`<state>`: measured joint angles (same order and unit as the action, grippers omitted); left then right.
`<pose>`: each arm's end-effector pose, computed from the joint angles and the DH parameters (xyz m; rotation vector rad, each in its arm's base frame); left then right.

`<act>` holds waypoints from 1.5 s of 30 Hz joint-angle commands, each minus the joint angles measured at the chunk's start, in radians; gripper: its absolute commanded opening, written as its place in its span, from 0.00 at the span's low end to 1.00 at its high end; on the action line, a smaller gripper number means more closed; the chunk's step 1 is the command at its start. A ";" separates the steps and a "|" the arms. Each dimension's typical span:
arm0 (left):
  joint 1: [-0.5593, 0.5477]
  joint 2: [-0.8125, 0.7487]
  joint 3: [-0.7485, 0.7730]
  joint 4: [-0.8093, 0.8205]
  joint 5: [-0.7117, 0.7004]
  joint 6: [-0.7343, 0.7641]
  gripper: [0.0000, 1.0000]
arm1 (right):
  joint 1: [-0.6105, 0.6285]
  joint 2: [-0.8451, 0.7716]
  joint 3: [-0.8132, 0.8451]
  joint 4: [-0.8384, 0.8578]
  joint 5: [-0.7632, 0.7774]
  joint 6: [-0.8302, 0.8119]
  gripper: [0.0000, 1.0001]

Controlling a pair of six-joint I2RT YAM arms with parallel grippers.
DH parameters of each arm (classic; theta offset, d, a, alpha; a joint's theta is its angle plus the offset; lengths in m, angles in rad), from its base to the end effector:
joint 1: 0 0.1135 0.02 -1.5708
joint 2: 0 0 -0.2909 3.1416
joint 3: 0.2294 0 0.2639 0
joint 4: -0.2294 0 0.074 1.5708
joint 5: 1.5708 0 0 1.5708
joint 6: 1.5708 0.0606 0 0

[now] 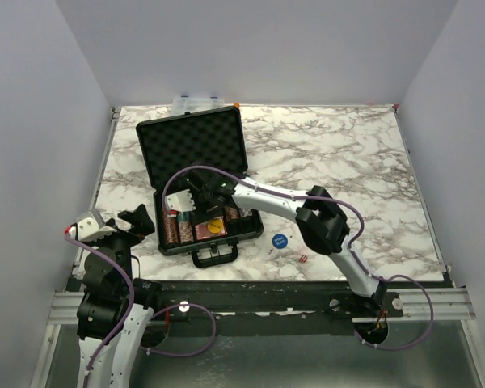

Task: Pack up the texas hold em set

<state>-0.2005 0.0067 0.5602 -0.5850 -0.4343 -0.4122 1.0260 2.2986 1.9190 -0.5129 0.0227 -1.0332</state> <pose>0.0493 0.0160 0.2975 -0.4982 1.5213 -0.1282 0.2908 0.4773 0.1864 -2.1061 1.2774 -0.0311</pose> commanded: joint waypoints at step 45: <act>-0.001 0.009 -0.010 0.012 0.054 0.026 0.99 | -0.014 -0.235 -0.340 0.538 0.241 1.603 0.13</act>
<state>-0.2005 0.0105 0.5594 -0.5846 -0.4107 -0.4007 1.0218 2.0304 1.5475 0.0544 0.2390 0.4786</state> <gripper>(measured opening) 0.987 0.181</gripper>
